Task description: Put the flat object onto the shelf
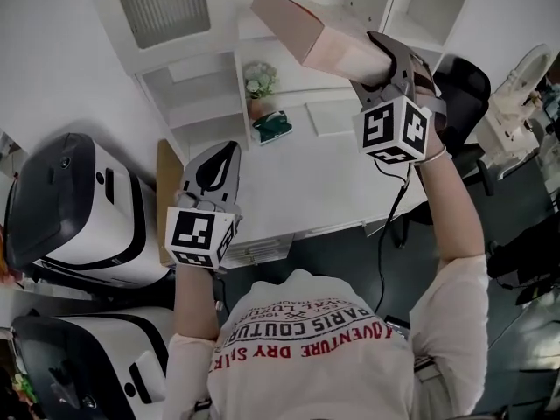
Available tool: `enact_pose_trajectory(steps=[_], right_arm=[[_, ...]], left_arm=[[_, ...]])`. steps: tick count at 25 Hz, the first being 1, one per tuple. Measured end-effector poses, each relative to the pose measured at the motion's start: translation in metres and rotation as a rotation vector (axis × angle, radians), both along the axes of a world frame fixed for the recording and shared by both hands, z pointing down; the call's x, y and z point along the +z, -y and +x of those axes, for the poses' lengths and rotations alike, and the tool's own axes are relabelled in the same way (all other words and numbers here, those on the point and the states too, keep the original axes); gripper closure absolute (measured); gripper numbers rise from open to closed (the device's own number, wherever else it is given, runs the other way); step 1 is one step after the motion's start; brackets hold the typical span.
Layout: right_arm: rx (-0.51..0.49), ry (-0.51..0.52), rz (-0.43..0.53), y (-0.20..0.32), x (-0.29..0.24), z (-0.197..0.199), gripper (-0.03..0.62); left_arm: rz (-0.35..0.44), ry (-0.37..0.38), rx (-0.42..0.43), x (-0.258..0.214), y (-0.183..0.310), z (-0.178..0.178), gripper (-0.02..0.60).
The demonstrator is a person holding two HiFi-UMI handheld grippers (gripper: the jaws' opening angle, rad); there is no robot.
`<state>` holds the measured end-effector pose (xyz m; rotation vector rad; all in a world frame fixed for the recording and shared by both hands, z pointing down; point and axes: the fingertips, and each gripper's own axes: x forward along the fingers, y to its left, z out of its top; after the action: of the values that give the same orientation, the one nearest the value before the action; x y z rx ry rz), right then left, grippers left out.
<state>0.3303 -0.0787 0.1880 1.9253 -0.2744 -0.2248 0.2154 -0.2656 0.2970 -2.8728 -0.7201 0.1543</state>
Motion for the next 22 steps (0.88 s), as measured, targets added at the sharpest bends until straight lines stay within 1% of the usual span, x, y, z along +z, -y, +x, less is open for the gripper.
enact_pose_trajectory(steps=[4, 7, 10, 11, 13, 16, 18, 20, 22], right_arm=[[0.083, -0.052, -0.164, 0.007, 0.01, 0.02, 0.292], [0.103, -0.059, -0.259, 0.015, 0.015, 0.042, 0.29], [0.117, -0.084, -0.326, 0.026, 0.014, 0.06, 0.29], [0.119, -0.084, -0.341, 0.029, 0.015, 0.066, 0.29], [0.113, -0.053, -0.359, 0.035, 0.02, 0.08, 0.289], [0.085, 0.021, -0.332, 0.044, 0.023, 0.104, 0.286], [0.069, 0.044, -0.321, 0.049, 0.024, 0.116, 0.283], [0.057, 0.066, -0.33, 0.053, 0.028, 0.126, 0.276], [0.044, 0.116, -0.348, 0.056, 0.037, 0.136, 0.269]], left_arm=[[-0.001, 0.0, 0.006, 0.0, -0.001, 0.002, 0.568], [-0.003, -0.005, -0.004, -0.002, 0.0, 0.009, 0.568], [-0.003, -0.003, -0.027, 0.0, 0.005, 0.017, 0.568], [-0.001, 0.004, -0.037, 0.003, 0.007, 0.02, 0.568], [0.001, 0.015, -0.061, 0.007, 0.013, 0.027, 0.568], [-0.002, 0.015, -0.091, 0.005, 0.02, 0.042, 0.568], [0.006, 0.012, -0.097, 0.005, 0.02, 0.049, 0.568], [0.014, 0.012, -0.105, 0.006, 0.02, 0.057, 0.568], [0.013, 0.015, -0.117, 0.007, 0.021, 0.067, 0.568]])
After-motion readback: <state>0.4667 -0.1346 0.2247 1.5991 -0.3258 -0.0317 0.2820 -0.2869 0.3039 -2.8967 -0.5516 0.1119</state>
